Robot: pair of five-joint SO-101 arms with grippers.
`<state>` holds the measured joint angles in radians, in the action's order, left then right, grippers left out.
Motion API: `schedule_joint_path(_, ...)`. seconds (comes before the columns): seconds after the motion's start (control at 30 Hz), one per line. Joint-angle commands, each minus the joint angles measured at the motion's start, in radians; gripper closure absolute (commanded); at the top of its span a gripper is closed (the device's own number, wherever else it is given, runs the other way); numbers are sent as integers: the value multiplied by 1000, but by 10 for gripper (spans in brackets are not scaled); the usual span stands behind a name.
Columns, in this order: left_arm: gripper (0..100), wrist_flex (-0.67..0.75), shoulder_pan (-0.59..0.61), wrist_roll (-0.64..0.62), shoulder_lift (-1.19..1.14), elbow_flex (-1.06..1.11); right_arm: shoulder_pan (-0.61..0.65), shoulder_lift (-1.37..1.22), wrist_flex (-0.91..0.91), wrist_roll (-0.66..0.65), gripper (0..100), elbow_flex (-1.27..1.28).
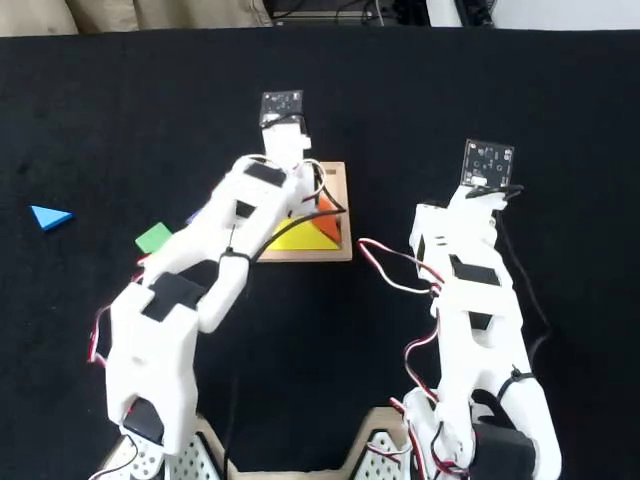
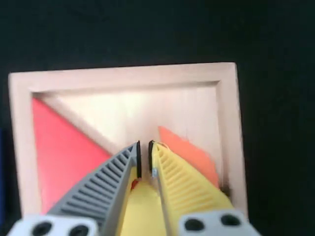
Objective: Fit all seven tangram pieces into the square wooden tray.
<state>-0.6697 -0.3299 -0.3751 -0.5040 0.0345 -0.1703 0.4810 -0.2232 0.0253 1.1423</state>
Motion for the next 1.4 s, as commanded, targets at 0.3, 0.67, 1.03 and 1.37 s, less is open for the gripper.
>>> schedule_joint_path(0.3, 939, -152, -122, 0, -6, -93, 17, 28, 20, -9, 987, -22)
schedule_joint_path(0.67, 939, -339, -82, 0, -6, -251, 17, 28, 17, -9, 987, -24)
schedule_joint_path(1.03, 939, -92, -59, 2, -31, -318, 17, 28, 20, -9, 987, -24)
schedule_joint_path(1.37, 938, -12, -58, 6, -158, -302, 17, 28, 20, -9, 987, -25)
